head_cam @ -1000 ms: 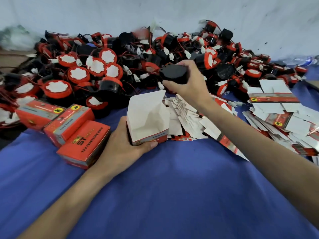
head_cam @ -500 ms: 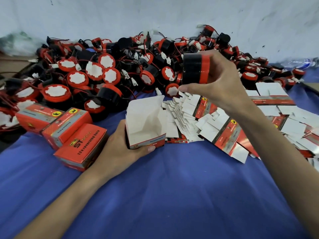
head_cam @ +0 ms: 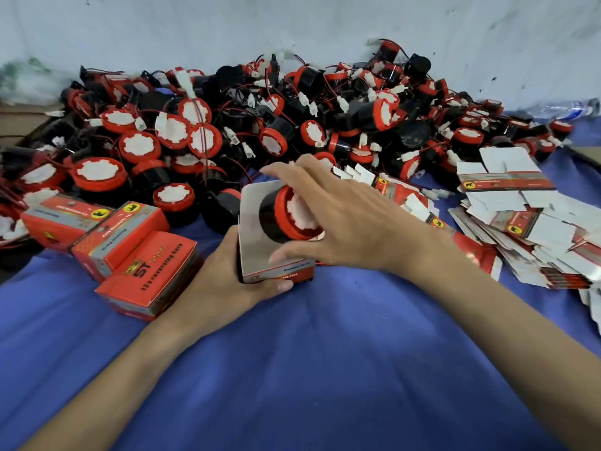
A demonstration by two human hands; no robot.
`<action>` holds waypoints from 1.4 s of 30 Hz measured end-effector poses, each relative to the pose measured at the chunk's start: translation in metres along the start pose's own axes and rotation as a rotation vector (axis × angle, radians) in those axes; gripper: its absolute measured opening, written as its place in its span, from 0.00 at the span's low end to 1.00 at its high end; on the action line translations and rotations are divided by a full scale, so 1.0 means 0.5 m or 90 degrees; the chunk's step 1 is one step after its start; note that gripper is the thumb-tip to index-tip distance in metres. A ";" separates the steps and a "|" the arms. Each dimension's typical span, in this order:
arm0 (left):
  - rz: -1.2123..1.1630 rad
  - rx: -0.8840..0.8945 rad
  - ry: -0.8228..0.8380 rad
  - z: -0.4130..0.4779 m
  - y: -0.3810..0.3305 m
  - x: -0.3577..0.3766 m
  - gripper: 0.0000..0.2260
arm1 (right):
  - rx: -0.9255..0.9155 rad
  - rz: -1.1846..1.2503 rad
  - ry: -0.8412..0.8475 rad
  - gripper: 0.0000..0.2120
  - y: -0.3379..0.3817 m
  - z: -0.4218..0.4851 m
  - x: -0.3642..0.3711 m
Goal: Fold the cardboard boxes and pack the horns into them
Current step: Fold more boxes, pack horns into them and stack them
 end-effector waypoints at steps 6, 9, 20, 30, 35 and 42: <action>-0.007 0.026 0.010 0.001 -0.015 0.001 0.35 | 0.035 -0.078 -0.050 0.30 0.037 0.004 0.030; -0.016 0.031 -0.034 -0.003 -0.012 -0.005 0.32 | 0.013 -0.115 0.033 0.27 0.036 0.010 0.052; -0.105 -0.025 -0.002 -0.006 -0.007 0.006 0.27 | 0.069 -0.090 0.170 0.22 -0.004 0.014 0.066; -0.094 -0.059 -0.062 -0.007 0.004 0.009 0.22 | 0.120 0.218 0.213 0.09 -0.044 0.014 0.072; -0.081 -0.066 -0.073 -0.001 0.004 0.009 0.28 | 0.166 -0.073 0.166 0.11 -0.020 0.009 0.062; -0.117 -0.091 -0.098 0.004 0.014 0.008 0.18 | 0.186 -0.090 0.070 0.04 -0.024 -0.021 -0.043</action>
Point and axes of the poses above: each hand's wrist, its own z-axis towards the middle knuckle, its own x-axis out of the palm, y = z × x, the point moved 5 cm from there along z, towards the middle knuckle, and after that the axes turned 13 degrees about y, right-handed, at the moved point
